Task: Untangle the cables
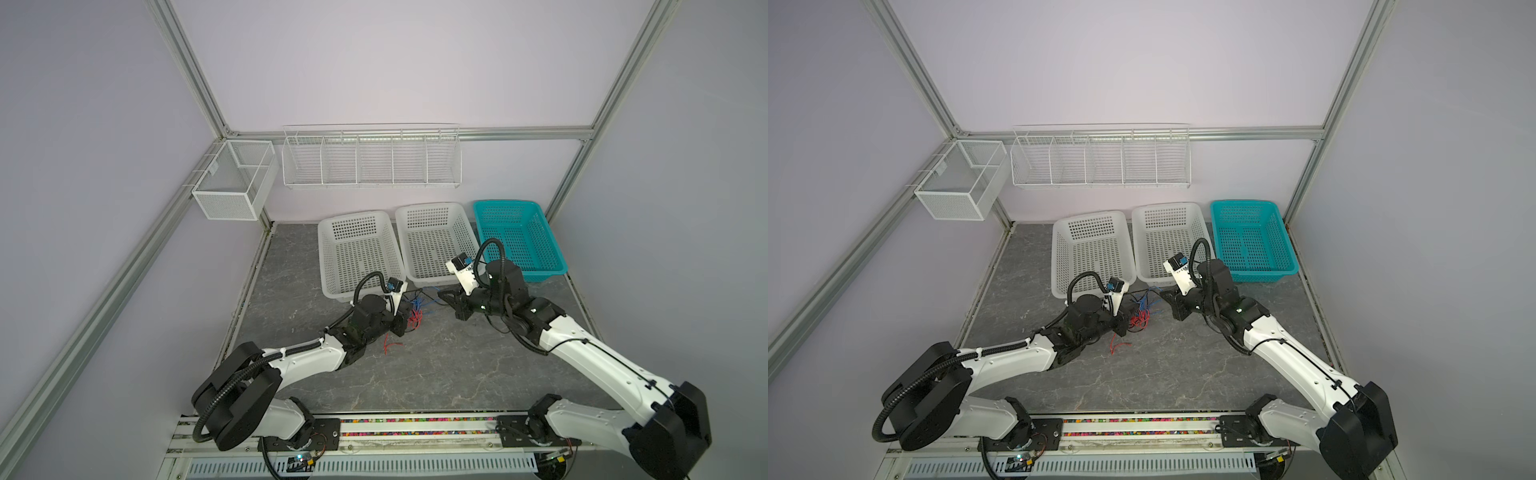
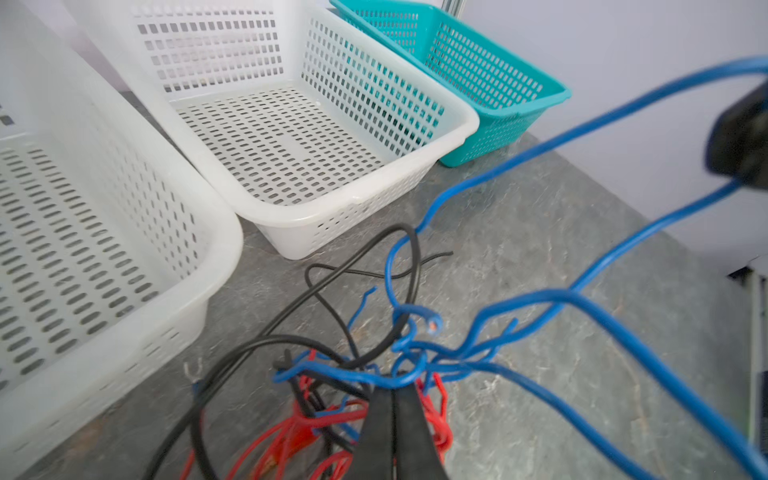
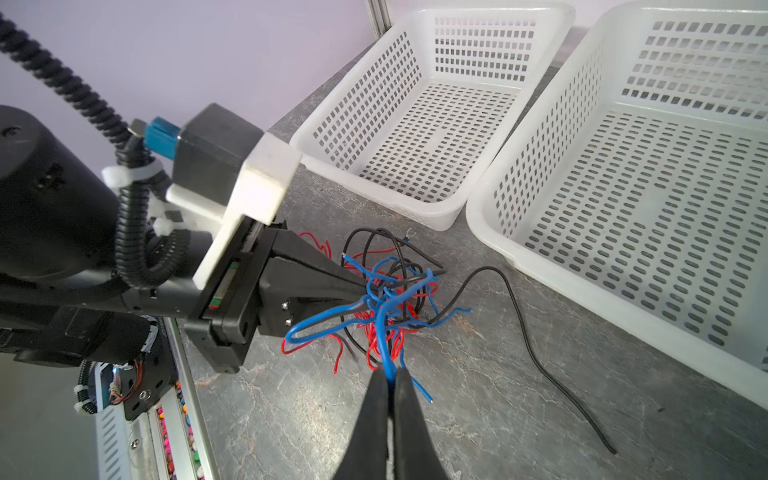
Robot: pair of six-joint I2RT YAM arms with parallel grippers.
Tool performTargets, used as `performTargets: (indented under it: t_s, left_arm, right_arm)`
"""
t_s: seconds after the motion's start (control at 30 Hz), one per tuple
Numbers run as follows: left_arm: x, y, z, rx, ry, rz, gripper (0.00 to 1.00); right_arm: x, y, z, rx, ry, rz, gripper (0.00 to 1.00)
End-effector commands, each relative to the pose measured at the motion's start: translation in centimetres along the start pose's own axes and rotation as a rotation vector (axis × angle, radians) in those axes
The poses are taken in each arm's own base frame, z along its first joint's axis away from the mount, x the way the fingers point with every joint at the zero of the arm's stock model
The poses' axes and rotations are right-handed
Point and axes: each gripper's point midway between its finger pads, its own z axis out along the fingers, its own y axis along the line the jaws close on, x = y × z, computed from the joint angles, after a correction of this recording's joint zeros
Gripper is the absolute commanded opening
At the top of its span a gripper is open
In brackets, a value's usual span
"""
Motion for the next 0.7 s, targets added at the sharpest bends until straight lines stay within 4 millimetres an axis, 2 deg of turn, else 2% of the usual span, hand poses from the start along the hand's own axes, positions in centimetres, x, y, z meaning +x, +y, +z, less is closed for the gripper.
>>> performTargets:
  t_s: [0.0,0.17,0.33,0.37,0.47,0.6,0.67]
  left_arm:
    - [-1.3,-1.0,0.1,0.035,-0.029,0.011,0.0]
    - [-1.3,-1.0,-0.2,0.036,-0.025,0.008,0.0]
    - [-1.3,0.2,-1.6,-0.029,-0.059,-0.008,0.0]
    - [-1.3,0.4,-1.9,-0.044,-0.066,-0.01,0.0]
    - [-1.2,0.6,-2.6,-0.057,-0.074,-0.001,0.0]
    - [-1.2,-0.1,-2.5,-0.024,-0.043,0.042,0.0]
    - [-1.2,-0.5,-2.1,-0.01,-0.022,0.081,0.09]
  right_arm:
    - [-2.5,0.2,-1.0,0.03,-0.075,-0.029,0.07]
    - [-2.3,-2.1,-1.2,0.164,-0.058,-0.006,0.07]
    - [-1.2,-6.2,-3.1,0.422,-0.014,0.031,0.07]
    - [-1.0,-6.5,-3.3,0.443,-0.005,0.029,0.07]
    - [-0.4,-6.3,-3.4,0.429,0.014,0.006,0.07]
    - [-0.3,-4.1,-2.8,0.301,0.023,-0.027,0.08]
    - [-0.5,-2.9,-2.8,0.237,0.019,-0.045,0.08]
